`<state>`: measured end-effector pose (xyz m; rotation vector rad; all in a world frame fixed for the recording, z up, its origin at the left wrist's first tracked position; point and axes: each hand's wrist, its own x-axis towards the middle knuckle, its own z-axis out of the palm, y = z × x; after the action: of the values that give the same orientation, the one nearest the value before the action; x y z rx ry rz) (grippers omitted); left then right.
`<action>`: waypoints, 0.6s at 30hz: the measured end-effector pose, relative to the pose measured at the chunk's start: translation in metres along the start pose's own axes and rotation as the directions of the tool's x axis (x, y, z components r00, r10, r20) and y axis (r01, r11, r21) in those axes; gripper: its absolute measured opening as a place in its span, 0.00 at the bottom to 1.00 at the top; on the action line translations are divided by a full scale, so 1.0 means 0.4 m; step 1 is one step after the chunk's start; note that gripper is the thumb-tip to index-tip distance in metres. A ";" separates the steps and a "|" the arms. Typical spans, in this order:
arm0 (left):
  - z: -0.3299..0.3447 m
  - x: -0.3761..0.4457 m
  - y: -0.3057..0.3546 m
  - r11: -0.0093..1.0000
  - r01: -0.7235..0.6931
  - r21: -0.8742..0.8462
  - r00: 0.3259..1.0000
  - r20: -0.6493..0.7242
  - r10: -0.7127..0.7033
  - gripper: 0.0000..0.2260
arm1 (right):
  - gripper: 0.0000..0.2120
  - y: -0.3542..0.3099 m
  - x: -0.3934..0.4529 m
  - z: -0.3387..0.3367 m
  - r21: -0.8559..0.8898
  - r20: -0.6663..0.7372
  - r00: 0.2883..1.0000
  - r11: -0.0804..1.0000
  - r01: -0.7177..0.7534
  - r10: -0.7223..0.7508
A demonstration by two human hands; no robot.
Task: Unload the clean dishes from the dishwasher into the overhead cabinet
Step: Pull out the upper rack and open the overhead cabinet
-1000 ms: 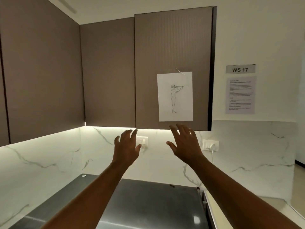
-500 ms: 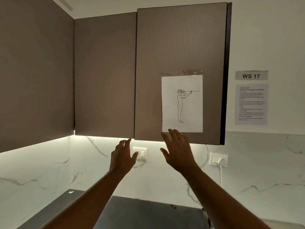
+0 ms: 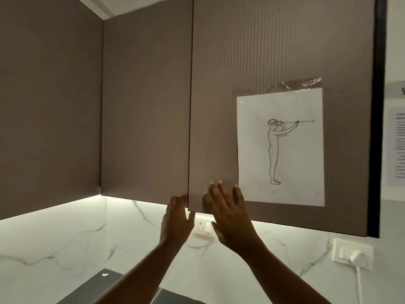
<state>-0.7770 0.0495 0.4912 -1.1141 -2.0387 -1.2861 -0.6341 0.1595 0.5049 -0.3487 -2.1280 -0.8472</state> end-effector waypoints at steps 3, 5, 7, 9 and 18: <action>0.049 -0.009 -0.040 0.995 -0.009 -0.097 0.993 -0.114 -0.002 0.15 | 0.38 -0.024 0.001 0.070 -0.074 -0.091 0.995 0.996 -0.054 0.048; 0.061 -0.010 -0.059 0.996 -0.049 -0.076 0.987 -0.156 0.037 0.10 | 0.30 -0.026 0.004 0.081 -0.136 -0.116 0.991 0.988 -0.080 0.064; 0.066 -0.008 -0.083 0.997 -0.060 -0.049 0.984 -0.170 0.050 0.08 | 0.27 -0.035 0.017 0.086 -0.179 -0.110 0.990 0.978 -0.107 0.088; 0.076 -0.012 -0.102 0.997 -0.042 -0.063 0.988 -0.149 0.032 0.11 | 0.24 -0.045 0.034 0.090 -0.225 -0.136 0.986 0.966 -0.127 0.098; 0.052 0.016 -0.088 0.211 0.587 -0.781 0.809 0.574 -0.127 0.11 | 0.35 -0.079 0.072 0.080 -0.368 -0.147 0.982 0.915 -0.165 0.118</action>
<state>-0.8093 0.0627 0.4690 -1.4443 -1.7204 -3.0424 -0.6869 0.1568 0.4983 -0.6266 -1.7948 -1.1643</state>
